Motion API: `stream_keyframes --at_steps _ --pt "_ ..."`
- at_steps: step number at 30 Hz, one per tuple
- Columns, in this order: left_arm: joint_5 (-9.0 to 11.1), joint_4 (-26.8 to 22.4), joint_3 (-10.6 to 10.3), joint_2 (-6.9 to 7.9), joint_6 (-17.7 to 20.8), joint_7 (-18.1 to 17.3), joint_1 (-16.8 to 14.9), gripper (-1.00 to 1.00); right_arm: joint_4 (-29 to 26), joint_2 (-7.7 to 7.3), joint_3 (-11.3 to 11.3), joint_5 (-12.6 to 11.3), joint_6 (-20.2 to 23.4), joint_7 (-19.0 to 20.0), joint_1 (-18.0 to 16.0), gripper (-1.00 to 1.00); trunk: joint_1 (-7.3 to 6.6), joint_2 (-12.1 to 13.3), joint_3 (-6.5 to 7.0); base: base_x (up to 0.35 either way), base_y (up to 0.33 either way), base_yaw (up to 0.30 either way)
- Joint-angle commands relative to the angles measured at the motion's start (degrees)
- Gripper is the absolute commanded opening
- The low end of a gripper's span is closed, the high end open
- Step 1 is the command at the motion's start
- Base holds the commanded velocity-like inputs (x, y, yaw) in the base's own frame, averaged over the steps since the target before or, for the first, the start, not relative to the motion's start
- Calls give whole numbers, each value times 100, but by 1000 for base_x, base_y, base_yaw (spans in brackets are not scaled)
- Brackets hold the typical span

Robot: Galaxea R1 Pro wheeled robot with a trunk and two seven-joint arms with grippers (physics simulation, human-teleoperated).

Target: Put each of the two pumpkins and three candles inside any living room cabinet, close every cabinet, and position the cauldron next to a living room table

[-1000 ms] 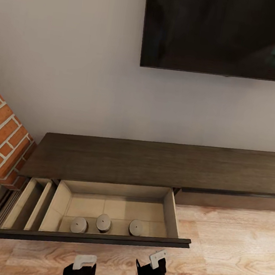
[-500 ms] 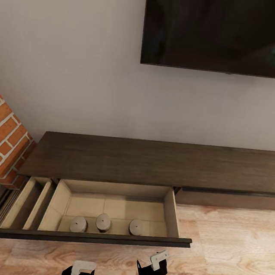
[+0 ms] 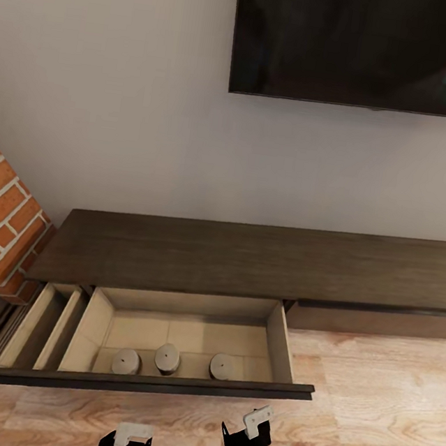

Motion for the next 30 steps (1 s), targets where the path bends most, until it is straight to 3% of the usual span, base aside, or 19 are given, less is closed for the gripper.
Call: stream_keyframes --at_steps 1,30 --pt "0 -1 3 1 1 0 0 100 0 -1 0 0 0 0 0 100 23 -42 -19 0 0 0" --pt "8 -2 53 13 -1 3 0 100 1 -2 1 6 -2 0 0 100 660 -1205 -539 0 0 0"
